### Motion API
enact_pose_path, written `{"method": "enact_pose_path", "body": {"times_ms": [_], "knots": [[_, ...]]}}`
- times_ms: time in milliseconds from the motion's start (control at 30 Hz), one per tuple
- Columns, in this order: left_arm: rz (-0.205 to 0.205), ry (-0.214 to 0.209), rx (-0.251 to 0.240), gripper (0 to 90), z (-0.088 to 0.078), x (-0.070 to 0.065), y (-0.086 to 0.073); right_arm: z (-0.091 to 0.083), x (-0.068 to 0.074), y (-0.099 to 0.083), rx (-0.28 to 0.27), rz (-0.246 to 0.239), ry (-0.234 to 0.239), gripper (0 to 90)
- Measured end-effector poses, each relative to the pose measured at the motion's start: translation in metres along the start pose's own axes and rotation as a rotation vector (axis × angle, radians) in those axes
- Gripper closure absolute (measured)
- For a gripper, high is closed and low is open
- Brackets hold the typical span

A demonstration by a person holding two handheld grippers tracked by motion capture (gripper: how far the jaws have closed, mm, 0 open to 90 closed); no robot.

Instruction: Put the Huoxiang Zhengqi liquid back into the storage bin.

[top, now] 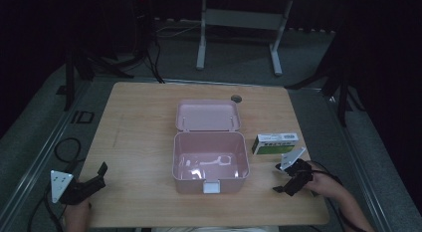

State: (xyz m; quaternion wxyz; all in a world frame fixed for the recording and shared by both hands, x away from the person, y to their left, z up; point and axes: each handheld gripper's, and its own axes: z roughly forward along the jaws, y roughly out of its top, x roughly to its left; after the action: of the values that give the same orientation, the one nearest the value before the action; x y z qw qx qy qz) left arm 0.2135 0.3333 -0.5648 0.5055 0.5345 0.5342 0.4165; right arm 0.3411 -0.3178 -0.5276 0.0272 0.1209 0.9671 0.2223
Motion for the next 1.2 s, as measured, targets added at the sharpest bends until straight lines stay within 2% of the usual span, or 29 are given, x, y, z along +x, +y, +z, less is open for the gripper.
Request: {"method": "enact_pose_path", "body": {"times_ms": [67, 100, 133, 167, 300, 433, 567, 667, 767, 833, 900, 967, 1000, 1067, 1200], "knots": [[0.000, 0.000, 0.000, 0.2, 0.000, 0.000, 0.000, 0.002, 0.001, 0.006, 0.081, -0.030, 0.009, 12.7], [0.000, 0.000, 0.000, 0.2, 0.000, 0.000, 0.000, 0.002, 0.001, 0.006, 0.081, -0.030, 0.009, 12.7], [0.001, 0.000, 0.000, 0.2, 0.000, 0.000, 0.000, 0.003, 0.001, 0.009, 0.124, -0.044, 0.019, 12.7], [0.000, 0.000, 0.000, 0.2, 0.000, 0.000, 0.000, 0.003, 0.001, 0.009, 0.124, -0.044, 0.019, 12.7], [-0.001, -0.001, -0.001, 0.2, 0.000, 0.000, 0.000, 0.004, 0.001, 0.016, 0.198, -0.071, 0.011, 13.0], [-0.003, -0.002, 0.000, 0.2, 0.000, 0.000, 0.000, 0.005, 0.001, 0.024, 0.303, -0.092, -0.014, 13.1], [-0.002, -0.002, 0.001, 0.2, 0.000, 0.000, 0.000, 0.004, 0.000, 0.031, 0.379, -0.110, -0.007, 12.5], [0.000, -0.003, 0.001, 0.2, 0.000, 0.000, 0.000, 0.000, -0.001, 0.037, 0.386, -0.105, -0.024, 11.5], [-0.002, -0.002, 0.000, 0.2, 0.000, 0.000, 0.000, -0.002, -0.001, 0.042, 0.411, -0.099, 0.009, 11.5], [-0.001, -0.003, 0.001, 0.2, 0.000, 0.000, 0.000, -0.002, -0.002, 0.045, 0.443, -0.090, 0.049, 11.5], [-0.002, -0.002, 0.000, 0.2, 0.000, 0.000, 0.000, -0.003, -0.002, 0.048, 0.463, -0.087, 0.059, 10.8], [-0.002, -0.003, 0.001, 0.2, 0.000, 0.000, 0.000, -0.004, -0.002, 0.050, 0.470, -0.077, 0.050, 10.8], [-0.002, -0.003, 0.001, 0.2, 0.000, 0.000, 0.000, -0.005, -0.001, 0.051, 0.474, -0.087, 0.042, 10.8], [-0.002, -0.003, 0.001, 0.2, 0.000, 0.000, 0.000, -0.007, 0.005, 0.053, 0.493, -0.141, 0.018, 10.4], [-0.001, -0.003, 0.003, 0.2, 0.000, 0.000, 0.000, -0.008, 0.008, 0.057, 0.500, -0.143, 0.062, 10.4]]}}
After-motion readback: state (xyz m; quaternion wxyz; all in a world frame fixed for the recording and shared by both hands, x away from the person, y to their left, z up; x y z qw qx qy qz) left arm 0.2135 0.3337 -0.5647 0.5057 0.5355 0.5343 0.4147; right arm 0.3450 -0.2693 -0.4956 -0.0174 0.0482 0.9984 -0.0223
